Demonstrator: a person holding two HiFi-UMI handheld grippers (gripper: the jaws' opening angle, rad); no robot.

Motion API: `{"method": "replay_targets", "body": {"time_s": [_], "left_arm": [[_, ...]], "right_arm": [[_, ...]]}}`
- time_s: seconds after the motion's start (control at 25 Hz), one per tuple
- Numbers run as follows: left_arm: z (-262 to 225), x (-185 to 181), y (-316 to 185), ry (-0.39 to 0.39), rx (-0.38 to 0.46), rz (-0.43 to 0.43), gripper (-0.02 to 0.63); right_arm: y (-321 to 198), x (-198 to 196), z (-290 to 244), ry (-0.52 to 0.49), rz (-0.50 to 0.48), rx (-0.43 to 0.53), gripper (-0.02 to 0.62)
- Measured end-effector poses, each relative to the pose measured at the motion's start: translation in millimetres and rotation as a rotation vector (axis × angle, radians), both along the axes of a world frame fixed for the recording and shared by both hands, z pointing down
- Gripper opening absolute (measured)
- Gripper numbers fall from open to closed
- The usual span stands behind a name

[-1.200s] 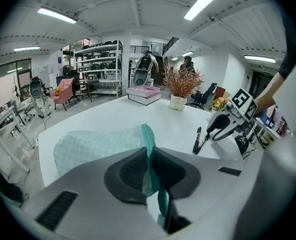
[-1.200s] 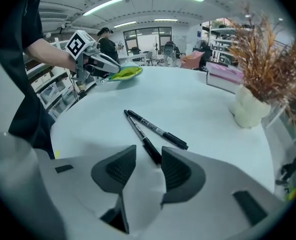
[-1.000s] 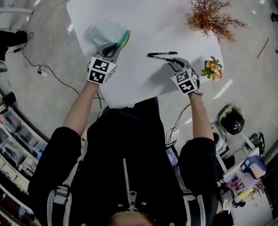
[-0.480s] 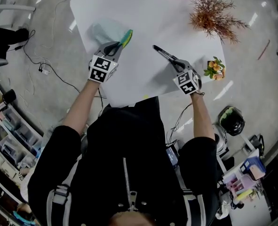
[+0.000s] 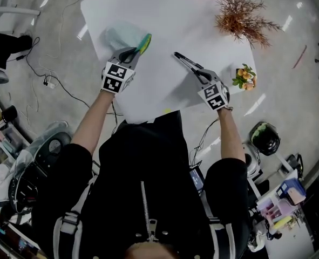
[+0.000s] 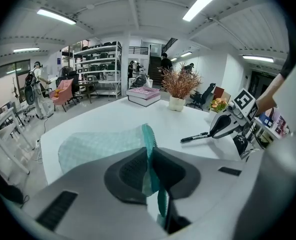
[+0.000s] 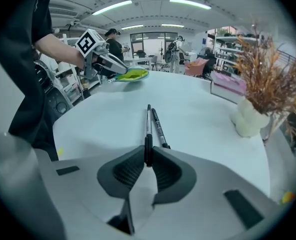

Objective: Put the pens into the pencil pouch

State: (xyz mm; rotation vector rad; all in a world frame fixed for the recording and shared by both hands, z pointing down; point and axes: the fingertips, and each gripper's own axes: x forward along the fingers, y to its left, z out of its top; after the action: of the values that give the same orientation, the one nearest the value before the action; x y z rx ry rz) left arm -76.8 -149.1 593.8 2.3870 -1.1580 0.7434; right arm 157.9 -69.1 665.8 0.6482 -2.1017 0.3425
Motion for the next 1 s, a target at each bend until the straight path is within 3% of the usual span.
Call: {"method": "replay_targets", "body": {"time_s": [0.44,1.0], "left_arm": [[-3,1,-5,0.000,0.002,0.023,0.054],[-1,4,-4,0.004,0.000,0.042,0.054]], "right_arm": [[9,-9,-28,-0.049,0.050,0.004,0.060],[-10,-64,-44,-0.094,0.011,0.000,0.060]]}}
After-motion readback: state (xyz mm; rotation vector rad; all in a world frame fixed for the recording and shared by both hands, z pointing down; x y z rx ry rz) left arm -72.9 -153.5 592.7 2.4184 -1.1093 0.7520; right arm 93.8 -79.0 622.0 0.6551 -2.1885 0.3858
